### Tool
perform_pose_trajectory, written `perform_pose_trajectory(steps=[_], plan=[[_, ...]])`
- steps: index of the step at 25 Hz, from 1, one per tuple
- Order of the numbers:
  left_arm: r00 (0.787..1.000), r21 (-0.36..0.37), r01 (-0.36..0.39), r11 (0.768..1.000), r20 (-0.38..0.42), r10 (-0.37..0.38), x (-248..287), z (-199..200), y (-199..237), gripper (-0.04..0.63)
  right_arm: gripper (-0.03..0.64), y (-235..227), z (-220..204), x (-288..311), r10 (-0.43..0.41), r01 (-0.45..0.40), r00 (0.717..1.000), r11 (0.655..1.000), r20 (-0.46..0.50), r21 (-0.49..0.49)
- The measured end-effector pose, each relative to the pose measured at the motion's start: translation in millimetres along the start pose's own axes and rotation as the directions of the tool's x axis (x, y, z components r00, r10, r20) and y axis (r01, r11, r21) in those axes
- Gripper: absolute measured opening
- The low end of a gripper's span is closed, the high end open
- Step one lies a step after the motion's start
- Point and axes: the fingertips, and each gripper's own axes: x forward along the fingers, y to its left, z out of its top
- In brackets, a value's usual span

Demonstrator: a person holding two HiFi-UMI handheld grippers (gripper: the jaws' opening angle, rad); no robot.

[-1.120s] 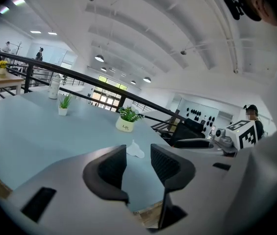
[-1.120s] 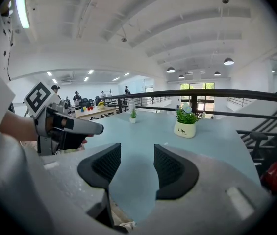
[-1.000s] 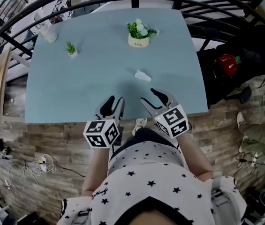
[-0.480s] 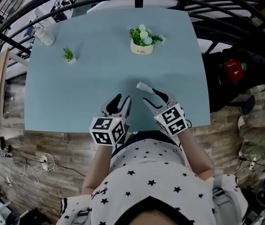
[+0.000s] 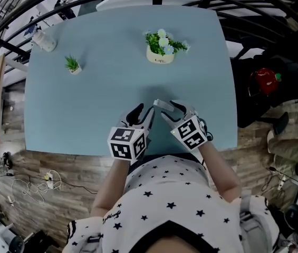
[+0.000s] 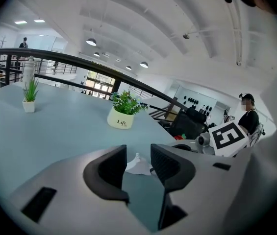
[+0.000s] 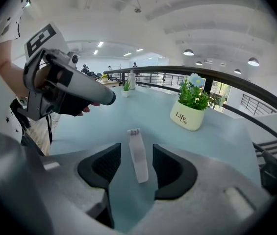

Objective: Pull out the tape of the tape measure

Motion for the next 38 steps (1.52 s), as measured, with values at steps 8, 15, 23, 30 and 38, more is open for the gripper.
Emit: perform_pose_trajectory(steps=[8, 15, 23, 30, 38], plan=[[0.996, 0.011, 0.030, 0.999, -0.088, -0.029, 30.0, -13.2, -6.0, 0.149, 0.185, -4.8, -18.0, 21.5, 0.024, -0.028, 0.996, 0.998, -0.081, -0.049], [0.988, 0.012, 0.046, 0.999, -0.147, -0.043, 49.8, -21.9, -8.2, 0.146, 0.165, -5.7, -26.1, 31.0, 0.049, -0.057, 0.992, 0.996, -0.118, -0.070], [0.975, 0.016, 0.043, 0.999, -0.218, -0.039, 65.0, -37.5, -1.1, 0.130, 0.106, -0.3, -28.5, 38.3, 0.042, -0.057, 0.990, 0.992, -0.134, -0.113], [0.971, -0.001, 0.051, 0.999, -0.233, -0.050, 69.1, -42.1, -0.3, 0.090, 0.103, 0.4, -29.4, 39.1, 0.043, -0.064, 0.989, 0.988, -0.143, -0.143], [0.973, -0.016, 0.060, 0.998, -0.224, -0.062, 64.1, -38.8, -1.0, 0.047, 0.103, -0.5, -30.1, 37.4, 0.019, -0.051, 0.988, 0.977, -0.155, -0.208]])
